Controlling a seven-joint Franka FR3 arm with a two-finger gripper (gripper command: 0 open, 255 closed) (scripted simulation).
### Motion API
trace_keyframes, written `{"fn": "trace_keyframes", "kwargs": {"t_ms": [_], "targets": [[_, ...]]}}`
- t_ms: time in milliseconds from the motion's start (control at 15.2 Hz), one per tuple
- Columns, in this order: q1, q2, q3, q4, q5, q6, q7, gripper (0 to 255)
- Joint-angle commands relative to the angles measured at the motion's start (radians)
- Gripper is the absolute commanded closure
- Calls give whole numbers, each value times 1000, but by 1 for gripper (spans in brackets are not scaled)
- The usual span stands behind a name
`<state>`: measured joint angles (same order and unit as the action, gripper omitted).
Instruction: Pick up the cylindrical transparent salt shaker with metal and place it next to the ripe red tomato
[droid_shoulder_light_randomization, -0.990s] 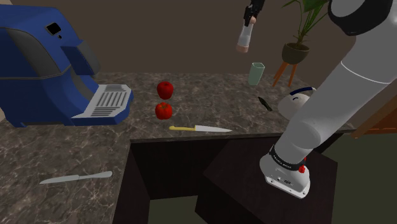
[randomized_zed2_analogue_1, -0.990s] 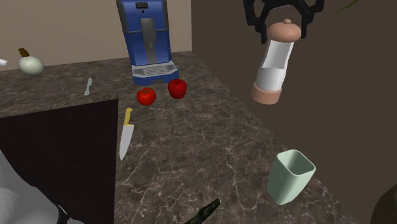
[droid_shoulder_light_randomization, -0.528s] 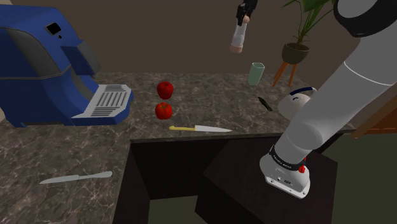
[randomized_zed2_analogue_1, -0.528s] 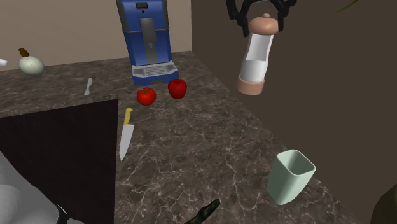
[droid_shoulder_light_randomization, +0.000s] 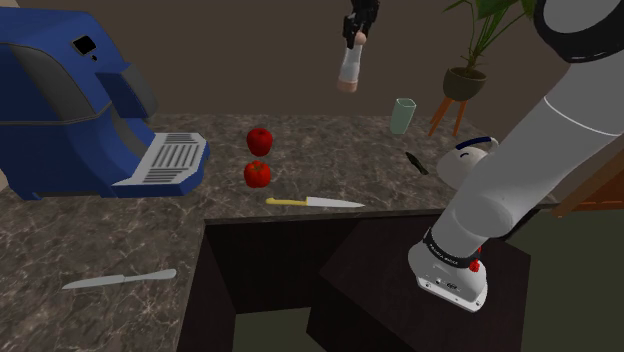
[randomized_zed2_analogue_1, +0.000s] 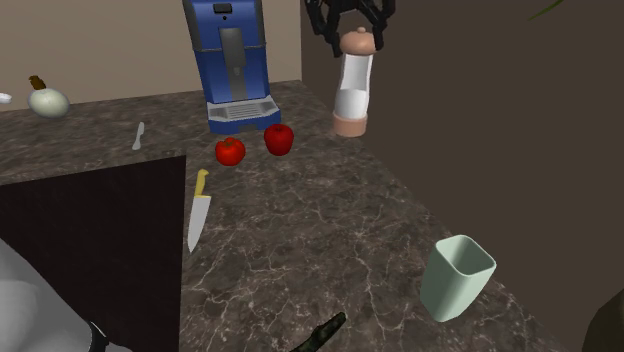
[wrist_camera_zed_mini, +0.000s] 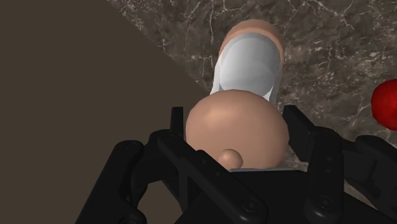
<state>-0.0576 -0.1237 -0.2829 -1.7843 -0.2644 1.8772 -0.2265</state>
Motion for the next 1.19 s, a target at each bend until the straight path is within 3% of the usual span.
{"fn": "trace_keyframes", "kwargs": {"t_ms": [0, 594, 1122], "targets": [[19, 12, 26, -1, -4, 1, 50, 255], [108, 91, 134, 43, -16, -17, 252, 255], [191, 222, 213, 168, -25, -56, 412, 255]]}}
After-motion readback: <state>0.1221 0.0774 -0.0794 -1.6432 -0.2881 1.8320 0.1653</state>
